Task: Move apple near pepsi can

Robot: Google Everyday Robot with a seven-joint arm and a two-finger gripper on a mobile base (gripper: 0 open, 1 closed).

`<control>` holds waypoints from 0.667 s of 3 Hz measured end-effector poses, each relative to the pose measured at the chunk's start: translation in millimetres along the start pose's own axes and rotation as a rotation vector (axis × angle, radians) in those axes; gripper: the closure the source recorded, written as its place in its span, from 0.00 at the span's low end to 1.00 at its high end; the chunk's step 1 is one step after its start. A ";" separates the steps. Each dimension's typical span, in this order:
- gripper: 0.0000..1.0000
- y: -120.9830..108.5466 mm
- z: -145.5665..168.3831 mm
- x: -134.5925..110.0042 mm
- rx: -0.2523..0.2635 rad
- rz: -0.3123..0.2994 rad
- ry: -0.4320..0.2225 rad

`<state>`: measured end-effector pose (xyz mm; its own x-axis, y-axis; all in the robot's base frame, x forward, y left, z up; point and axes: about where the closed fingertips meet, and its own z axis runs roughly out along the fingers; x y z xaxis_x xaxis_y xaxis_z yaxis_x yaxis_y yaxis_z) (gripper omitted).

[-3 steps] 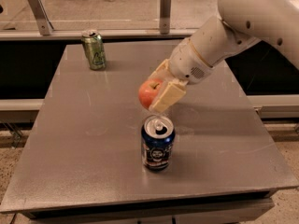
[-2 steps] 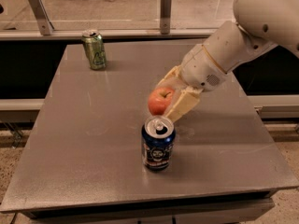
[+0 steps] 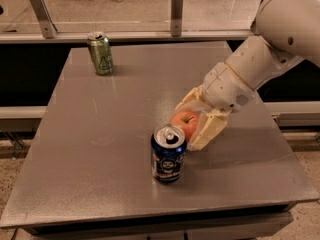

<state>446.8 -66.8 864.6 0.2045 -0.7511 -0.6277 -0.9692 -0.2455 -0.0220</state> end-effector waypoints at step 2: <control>0.43 14.8 10.0 2.2 -0.044 -0.060 0.005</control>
Offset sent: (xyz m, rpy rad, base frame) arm -0.0205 -0.0008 -0.0129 -0.0040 0.0010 0.1014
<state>431.5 -65.9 855.2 0.2631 -0.7370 -0.6226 -0.9481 -0.3170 -0.0253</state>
